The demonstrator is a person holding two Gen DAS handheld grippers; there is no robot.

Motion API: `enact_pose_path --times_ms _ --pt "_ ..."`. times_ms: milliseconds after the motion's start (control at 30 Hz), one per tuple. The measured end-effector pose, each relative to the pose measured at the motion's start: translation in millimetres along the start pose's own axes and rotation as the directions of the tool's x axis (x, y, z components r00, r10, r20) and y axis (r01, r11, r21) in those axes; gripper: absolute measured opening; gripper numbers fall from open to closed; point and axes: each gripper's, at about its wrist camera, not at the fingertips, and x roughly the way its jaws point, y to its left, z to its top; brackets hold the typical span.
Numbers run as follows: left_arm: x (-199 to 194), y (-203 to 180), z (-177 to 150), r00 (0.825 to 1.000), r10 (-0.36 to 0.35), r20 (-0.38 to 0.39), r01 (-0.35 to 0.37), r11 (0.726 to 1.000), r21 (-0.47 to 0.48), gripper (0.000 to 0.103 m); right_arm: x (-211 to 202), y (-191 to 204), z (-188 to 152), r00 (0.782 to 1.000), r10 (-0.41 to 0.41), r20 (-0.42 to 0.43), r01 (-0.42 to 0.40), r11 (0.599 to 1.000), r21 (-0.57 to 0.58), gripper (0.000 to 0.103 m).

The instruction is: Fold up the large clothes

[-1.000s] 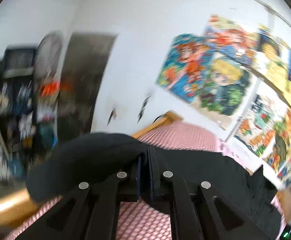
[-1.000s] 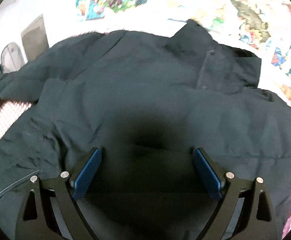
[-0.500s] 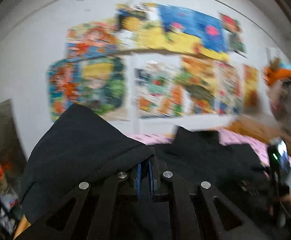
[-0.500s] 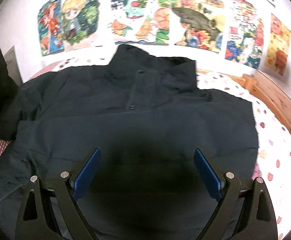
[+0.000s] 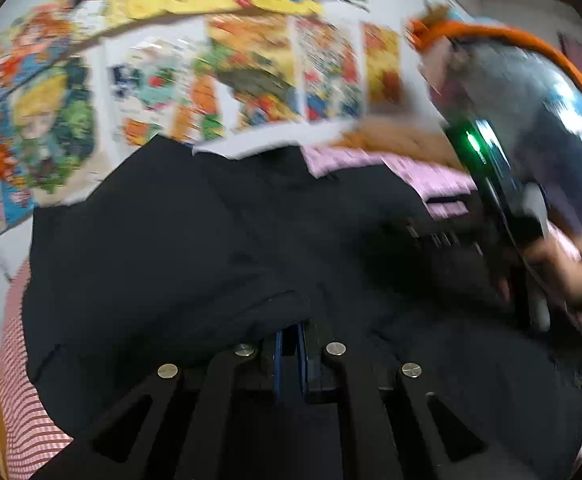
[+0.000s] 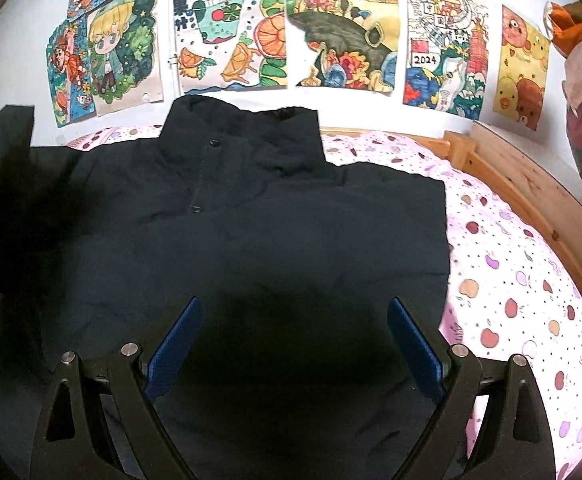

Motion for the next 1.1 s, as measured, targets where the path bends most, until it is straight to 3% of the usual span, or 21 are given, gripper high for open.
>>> enact_pose_path --times_ms 233,433,567,633,667,700,800,967,1033,1100 --pt "15 -45 -18 0.988 -0.074 -0.133 0.091 0.988 0.126 0.009 4 -4 -7 1.000 -0.013 -0.020 0.012 1.000 -0.027 0.091" --pt "21 -46 -28 0.969 -0.102 -0.224 0.128 0.986 0.103 0.011 4 -15 -13 0.999 0.009 -0.034 -0.008 1.000 0.024 0.091" --pt "14 -47 -36 0.957 -0.149 -0.250 0.181 0.977 0.111 0.029 -13 -26 -13 0.991 0.124 0.049 -0.128 0.987 0.095 0.091" --pt "4 -48 -42 0.957 -0.165 -0.239 0.198 0.973 0.121 0.051 -19 -26 -12 0.985 0.153 0.079 -0.160 0.983 0.095 0.091" --pt "1 -48 -43 0.959 -0.168 -0.228 0.199 0.972 0.124 0.069 -22 -25 -10 0.981 0.172 0.094 -0.180 0.979 0.090 0.091" --pt "-6 -47 -45 0.965 -0.163 -0.206 0.192 0.973 0.127 0.077 -22 -23 -10 0.978 0.187 0.093 -0.195 0.977 0.083 0.091" --pt "-23 -41 -48 0.971 -0.159 -0.177 0.182 0.976 0.119 0.077 -20 -13 -12 0.971 0.227 0.078 -0.232 0.970 0.068 0.091" --pt "-40 -6 -46 0.979 -0.148 -0.139 0.150 0.989 0.000 0.078 -18 10 -18 0.960 0.277 0.041 -0.279 0.960 0.025 0.091" --pt "-47 17 -46 0.989 -0.091 -0.120 0.082 0.994 -0.079 0.078 -22 28 -19 0.955 0.294 0.037 -0.293 0.956 -0.028 0.091" --pt "-49 39 -46 0.993 0.012 -0.120 -0.031 0.988 -0.152 0.080 -28 46 -20 0.950 0.312 0.033 -0.308 0.948 -0.086 0.091"
